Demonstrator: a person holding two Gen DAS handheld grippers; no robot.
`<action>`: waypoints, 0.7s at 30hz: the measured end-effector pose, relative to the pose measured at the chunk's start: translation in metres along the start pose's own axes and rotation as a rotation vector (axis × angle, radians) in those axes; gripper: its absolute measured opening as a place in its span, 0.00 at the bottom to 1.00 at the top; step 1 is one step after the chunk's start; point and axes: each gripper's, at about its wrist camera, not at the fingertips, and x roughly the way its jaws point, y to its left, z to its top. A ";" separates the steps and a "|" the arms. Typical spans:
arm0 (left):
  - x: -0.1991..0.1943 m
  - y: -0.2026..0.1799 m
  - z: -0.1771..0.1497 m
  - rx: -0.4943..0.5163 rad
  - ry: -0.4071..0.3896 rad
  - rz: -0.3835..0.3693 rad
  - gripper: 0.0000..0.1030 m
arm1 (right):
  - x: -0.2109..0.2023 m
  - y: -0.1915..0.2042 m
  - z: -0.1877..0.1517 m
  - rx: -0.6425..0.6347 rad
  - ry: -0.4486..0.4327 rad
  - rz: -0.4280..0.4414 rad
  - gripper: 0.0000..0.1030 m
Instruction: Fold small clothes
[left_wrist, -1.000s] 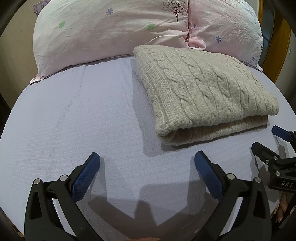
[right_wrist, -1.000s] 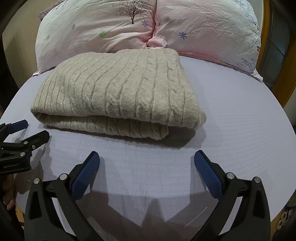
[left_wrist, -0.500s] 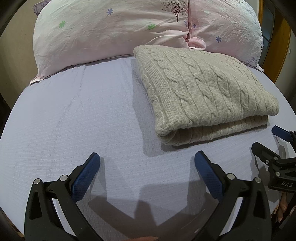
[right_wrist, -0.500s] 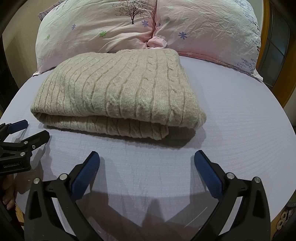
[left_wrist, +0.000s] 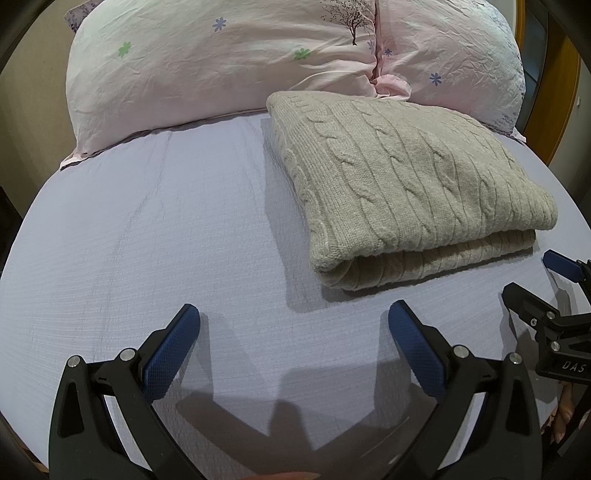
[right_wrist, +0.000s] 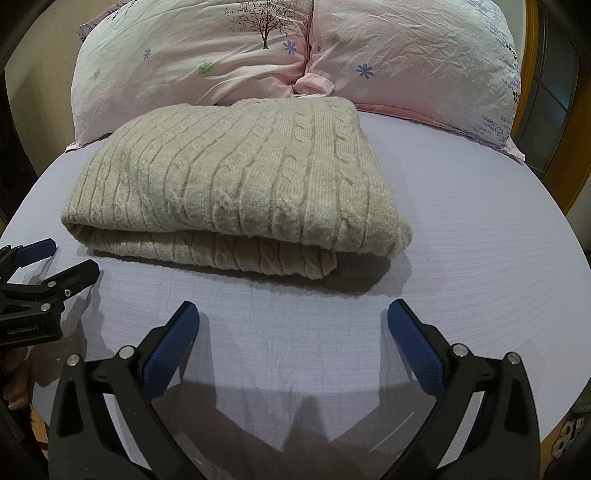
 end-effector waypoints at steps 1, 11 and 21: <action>0.000 0.000 0.000 0.001 0.001 -0.001 0.99 | 0.000 0.000 0.000 0.000 0.000 0.000 0.98; 0.001 0.000 0.001 -0.001 0.009 0.001 0.99 | 0.000 0.001 0.000 0.003 0.000 -0.002 0.98; 0.002 0.000 0.002 -0.005 0.009 0.007 0.99 | 0.000 0.001 0.000 0.003 -0.001 -0.002 0.98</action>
